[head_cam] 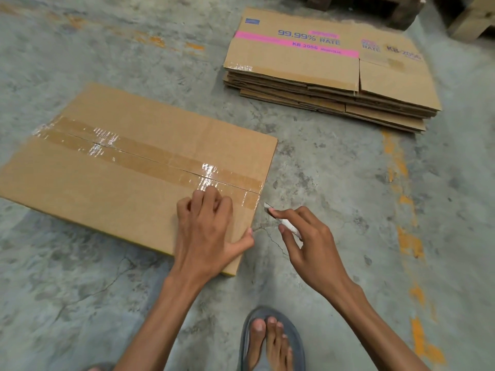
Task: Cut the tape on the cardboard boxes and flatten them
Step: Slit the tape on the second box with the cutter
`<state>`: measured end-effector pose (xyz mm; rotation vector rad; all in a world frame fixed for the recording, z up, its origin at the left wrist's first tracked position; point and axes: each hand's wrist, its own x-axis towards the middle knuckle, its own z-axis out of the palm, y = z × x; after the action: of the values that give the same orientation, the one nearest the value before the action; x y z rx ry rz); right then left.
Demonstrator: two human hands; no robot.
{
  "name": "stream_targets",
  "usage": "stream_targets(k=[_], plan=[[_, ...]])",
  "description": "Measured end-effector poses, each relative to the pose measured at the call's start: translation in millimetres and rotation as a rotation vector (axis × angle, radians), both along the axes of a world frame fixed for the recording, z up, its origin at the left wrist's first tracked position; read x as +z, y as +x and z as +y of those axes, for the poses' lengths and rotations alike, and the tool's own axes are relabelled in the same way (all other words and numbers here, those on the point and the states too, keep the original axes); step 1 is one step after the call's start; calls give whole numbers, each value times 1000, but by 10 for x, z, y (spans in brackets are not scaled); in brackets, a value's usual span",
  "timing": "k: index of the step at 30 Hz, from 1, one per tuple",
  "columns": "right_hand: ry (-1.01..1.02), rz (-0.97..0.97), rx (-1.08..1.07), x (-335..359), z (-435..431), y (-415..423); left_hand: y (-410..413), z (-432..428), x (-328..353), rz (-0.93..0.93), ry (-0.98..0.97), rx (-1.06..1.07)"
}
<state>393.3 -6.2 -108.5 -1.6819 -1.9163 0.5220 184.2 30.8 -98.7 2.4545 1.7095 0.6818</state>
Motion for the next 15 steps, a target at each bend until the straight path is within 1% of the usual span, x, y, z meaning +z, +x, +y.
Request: stream_targets(k=[1,4,8,10,13,15], plan=[[4,2,-4,8,3,-1,13,-13,-15,15,20,-6],[24,-3,-10,43,5,-13,34,20,-94,39,45,-137],[36,-24,12,84,-21,-53,106,87,-111,233,30,-223],[29,-50,17,83,-50,-71,130,86,-107,292,30,-246],[22,-99,2,66,-99,-90,130,85,-132,328,40,-278],[19,-106,4,52,-121,-96,130,79,-138,319,30,-302]])
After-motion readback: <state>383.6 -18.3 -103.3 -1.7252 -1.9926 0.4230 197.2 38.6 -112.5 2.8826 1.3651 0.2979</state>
